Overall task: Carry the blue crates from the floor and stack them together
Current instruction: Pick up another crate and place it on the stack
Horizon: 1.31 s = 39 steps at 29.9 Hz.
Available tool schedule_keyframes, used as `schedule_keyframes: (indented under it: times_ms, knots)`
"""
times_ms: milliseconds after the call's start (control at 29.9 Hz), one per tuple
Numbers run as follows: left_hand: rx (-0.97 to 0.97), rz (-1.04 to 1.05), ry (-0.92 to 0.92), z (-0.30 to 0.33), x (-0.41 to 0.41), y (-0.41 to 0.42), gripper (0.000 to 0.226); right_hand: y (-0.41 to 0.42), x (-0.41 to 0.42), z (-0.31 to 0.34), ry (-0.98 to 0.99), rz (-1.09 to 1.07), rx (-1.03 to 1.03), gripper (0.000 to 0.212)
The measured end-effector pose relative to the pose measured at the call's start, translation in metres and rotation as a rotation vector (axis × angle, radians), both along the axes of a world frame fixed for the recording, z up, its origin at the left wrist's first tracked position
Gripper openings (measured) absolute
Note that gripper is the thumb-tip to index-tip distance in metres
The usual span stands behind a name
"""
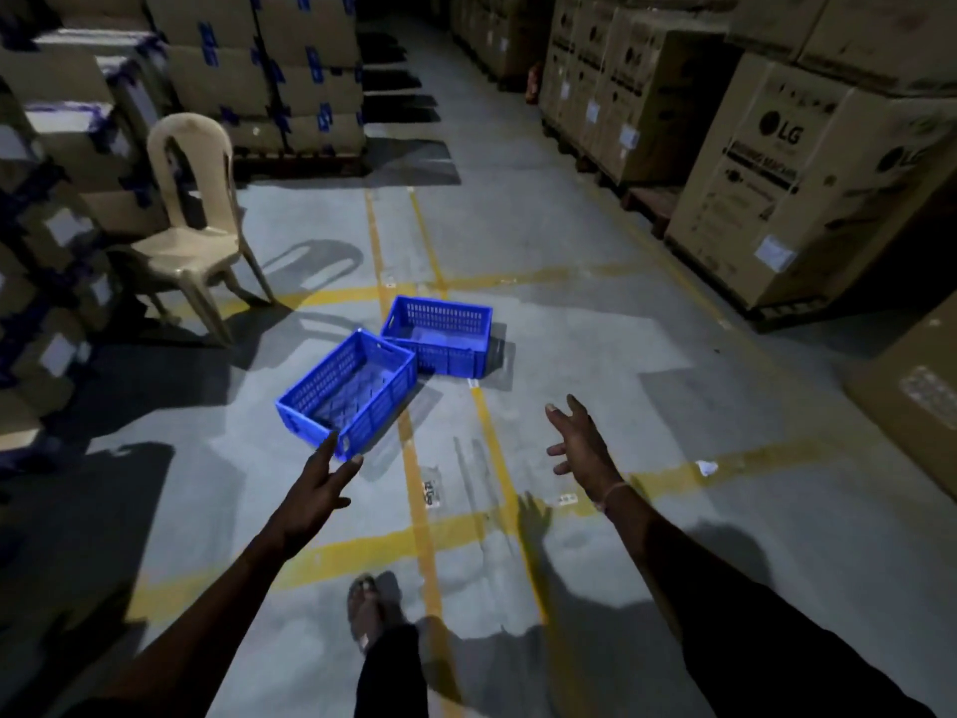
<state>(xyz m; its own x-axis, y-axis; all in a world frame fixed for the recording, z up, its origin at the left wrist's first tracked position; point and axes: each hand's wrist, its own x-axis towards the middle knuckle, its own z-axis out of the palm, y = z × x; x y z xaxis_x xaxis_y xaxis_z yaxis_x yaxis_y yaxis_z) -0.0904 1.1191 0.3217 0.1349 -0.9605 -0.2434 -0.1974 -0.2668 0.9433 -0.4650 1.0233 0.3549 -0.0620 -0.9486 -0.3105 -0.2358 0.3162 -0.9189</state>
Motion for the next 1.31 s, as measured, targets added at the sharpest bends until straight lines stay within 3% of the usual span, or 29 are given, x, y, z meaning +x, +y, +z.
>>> schedule_keyframes:
  times_ms: [268, 536, 636, 938, 1206, 1306]
  knots:
    - [0.025, -0.058, -0.045, -0.001, 0.078, -0.226, 0.080, -0.192, 0.084, -0.016, -0.031, -0.072, 0.001, 0.075]
    - [0.019, -0.200, -0.098, 0.028, 0.114, -0.420, 0.055, -0.360, 0.140, -0.018, -0.065, -0.175, 0.043, 0.075]
    - [0.078, -0.221, -0.164, 0.008, 0.126, -0.487, 0.073, -0.426, 0.145, -0.033, -0.067, -0.186, 0.085, 0.072]
    - [0.186, -0.281, -0.233, -0.079, 0.140, -0.696, 0.097, -0.646, 0.132, -0.089, -0.107, -0.165, 0.185, 0.068]
    - [0.239, -0.317, -0.315, -0.116, 0.118, -0.832, 0.084, -0.786, 0.130, -0.149, -0.055, -0.146, 0.275, 0.084]
    - [0.253, -0.318, -0.344, -0.152, 0.125, -0.877, 0.080, -0.825, 0.135, -0.183, -0.035, -0.158, 0.268, 0.079]
